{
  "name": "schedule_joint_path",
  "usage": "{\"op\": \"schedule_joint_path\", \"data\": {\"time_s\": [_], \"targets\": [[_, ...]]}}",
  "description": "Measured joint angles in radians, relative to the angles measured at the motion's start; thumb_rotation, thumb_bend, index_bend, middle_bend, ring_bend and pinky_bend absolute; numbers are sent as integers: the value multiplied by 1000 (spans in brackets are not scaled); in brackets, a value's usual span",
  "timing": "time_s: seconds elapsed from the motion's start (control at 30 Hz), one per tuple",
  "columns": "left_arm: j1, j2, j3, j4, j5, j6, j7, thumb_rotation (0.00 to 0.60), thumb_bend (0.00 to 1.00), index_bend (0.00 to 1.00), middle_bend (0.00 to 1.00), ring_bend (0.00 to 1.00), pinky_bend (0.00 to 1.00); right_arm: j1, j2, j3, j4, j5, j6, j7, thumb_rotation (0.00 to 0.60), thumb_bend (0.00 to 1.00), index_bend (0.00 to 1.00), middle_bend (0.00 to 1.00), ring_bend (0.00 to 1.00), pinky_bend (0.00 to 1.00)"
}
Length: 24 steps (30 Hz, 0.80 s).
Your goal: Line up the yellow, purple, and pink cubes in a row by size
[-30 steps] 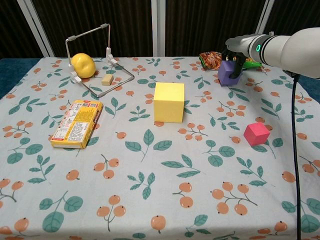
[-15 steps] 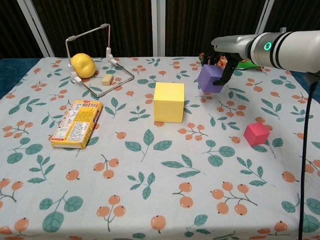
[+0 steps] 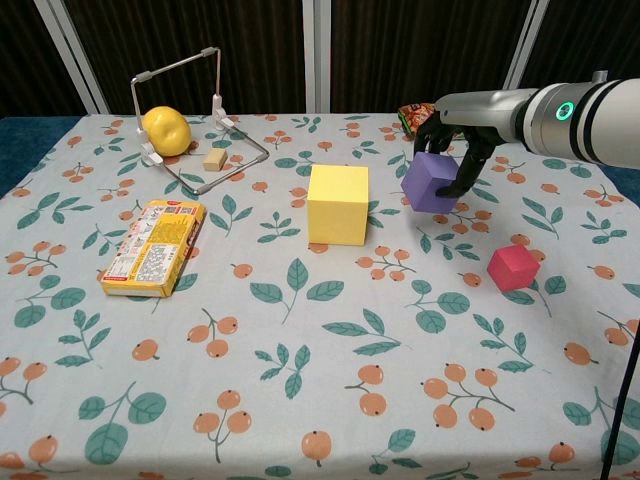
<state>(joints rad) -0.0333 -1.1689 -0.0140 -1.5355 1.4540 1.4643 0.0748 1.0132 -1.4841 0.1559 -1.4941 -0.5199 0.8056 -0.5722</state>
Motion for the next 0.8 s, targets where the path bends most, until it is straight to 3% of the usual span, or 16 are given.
{"op": "schedule_joint_path", "data": {"time_s": [0.57, 0.8], "targets": [[-5, -24, -2, 54, -2, -11, -39, 600, 41, 207, 155, 141, 188, 36, -163, 0, 102, 52, 86, -38, 600, 209, 221, 376, 187, 83], [-5, -31, -1, 74, 1, -9, -57, 600, 40, 207, 155, 141, 188, 41, -188, 11, 106, 75, 100, -57, 600, 204, 160, 359, 187, 74]]}}
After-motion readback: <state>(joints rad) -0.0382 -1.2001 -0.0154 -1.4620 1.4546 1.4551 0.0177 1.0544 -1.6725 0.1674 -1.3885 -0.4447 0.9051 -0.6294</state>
